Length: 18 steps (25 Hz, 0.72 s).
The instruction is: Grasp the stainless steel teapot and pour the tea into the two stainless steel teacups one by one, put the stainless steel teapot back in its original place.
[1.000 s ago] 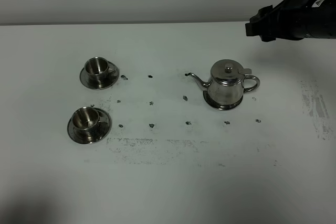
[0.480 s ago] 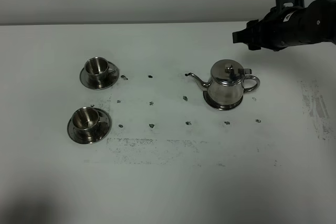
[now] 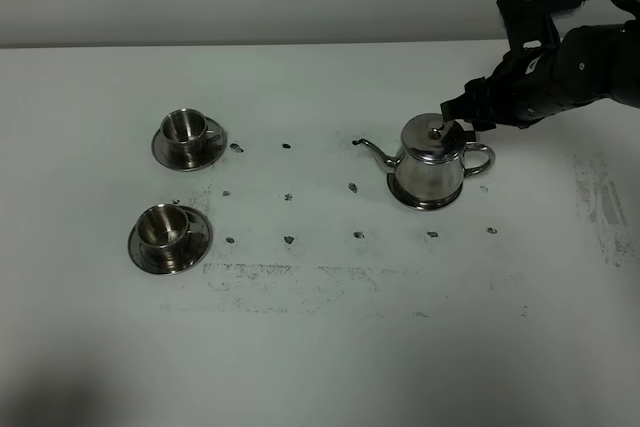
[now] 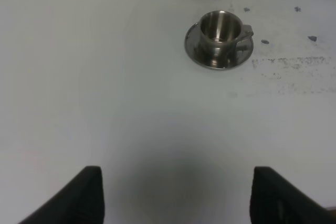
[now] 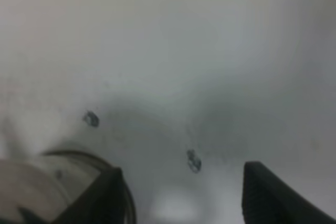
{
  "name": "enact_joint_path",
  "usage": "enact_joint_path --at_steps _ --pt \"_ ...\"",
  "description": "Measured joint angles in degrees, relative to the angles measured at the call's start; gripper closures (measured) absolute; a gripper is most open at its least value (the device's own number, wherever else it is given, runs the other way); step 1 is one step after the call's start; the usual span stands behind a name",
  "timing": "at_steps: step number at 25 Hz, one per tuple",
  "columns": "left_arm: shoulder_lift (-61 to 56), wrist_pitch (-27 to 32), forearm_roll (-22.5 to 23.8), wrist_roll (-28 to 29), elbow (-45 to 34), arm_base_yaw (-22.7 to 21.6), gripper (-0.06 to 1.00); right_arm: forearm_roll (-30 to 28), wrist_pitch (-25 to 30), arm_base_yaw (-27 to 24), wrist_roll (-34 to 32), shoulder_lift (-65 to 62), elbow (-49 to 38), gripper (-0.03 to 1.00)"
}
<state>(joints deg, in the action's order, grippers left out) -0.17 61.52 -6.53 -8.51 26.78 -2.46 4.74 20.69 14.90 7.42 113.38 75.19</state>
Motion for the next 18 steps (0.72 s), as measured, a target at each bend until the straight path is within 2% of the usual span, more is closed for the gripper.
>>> enact_joint_path --at_steps 8,18 --pt "0.00 0.00 0.00 0.00 0.00 0.00 0.37 -2.34 6.04 -0.91 0.81 0.07 0.00 0.49" --pt "0.00 0.00 0.00 0.00 0.00 0.00 0.37 -1.81 15.39 -0.97 4.84 0.07 0.11 0.49"
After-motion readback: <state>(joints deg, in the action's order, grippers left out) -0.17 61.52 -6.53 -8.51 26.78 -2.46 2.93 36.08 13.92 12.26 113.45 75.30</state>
